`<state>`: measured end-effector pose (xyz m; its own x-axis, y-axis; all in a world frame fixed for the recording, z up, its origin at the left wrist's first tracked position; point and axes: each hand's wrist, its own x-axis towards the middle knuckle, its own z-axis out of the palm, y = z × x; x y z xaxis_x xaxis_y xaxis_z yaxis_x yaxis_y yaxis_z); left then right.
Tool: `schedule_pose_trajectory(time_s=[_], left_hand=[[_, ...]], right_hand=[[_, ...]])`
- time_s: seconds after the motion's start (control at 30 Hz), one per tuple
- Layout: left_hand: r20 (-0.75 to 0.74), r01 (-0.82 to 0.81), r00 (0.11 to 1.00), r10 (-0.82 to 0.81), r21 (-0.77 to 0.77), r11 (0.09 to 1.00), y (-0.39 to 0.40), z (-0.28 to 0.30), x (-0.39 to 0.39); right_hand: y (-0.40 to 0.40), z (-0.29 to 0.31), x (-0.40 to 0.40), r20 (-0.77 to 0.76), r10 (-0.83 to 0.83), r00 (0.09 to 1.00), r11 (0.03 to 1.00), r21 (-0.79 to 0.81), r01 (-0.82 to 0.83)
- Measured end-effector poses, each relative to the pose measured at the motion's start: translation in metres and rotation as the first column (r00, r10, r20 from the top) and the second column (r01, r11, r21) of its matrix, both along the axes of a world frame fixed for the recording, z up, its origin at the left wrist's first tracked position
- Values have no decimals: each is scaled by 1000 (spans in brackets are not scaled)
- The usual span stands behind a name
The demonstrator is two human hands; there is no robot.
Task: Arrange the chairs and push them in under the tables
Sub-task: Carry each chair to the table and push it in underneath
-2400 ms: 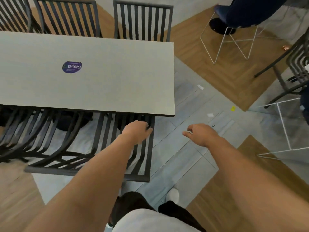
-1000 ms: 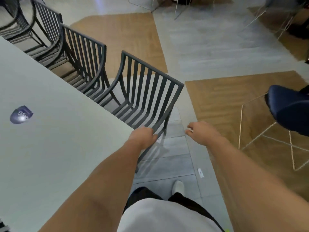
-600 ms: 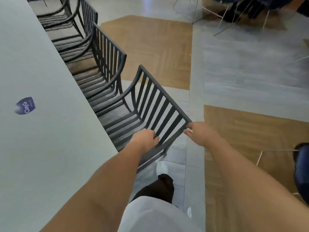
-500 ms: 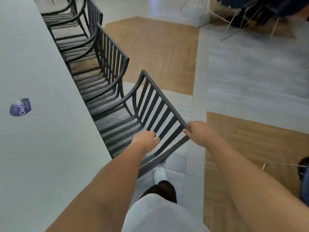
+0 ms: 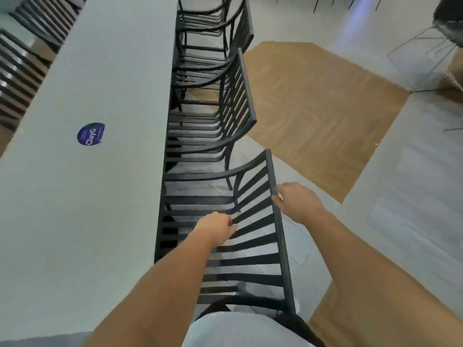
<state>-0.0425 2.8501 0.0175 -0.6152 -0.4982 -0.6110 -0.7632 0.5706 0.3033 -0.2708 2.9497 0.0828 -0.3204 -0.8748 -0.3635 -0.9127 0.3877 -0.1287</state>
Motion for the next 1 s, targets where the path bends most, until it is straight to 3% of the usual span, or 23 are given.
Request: schedule_pose_trajectory(time_s=[0.23, 0.4, 0.5, 0.63, 0.7, 0.9, 1.0], left_hand=[[41, -400, 916, 400, -13, 917, 7, -16, -1], [89, -669, 739, 668, -22, 743, 52, -12, -12], [117, -749, 655, 747, -28, 662, 94, -9, -23], [65, -841, 539, 840, -15, 541, 134, -7, -41], [47, -868, 497, 867, 2, 497, 149, -10, -47], [1, -899, 434, 901, 68, 433, 183, -17, -62], [-1, -917, 391, 920, 87, 390, 196, -24, -71]], right_hand=[[-98, -36, -31, 21, 386, 922, 922, 35, -386], [-126, -50, -30, 84, 663, 744, 740, 73, -668], [-118, -48, -30, 116, 760, 639, 626, 133, -768], [-108, -43, -33, 113, 826, 553, 527, 198, -827], [-102, -45, -37, 123, 823, 554, 520, 228, -823], [-85, -54, -55, 144, 805, 576, 525, 282, -803], [-81, -57, -71, 134, 853, 504, 432, 361, -826]])
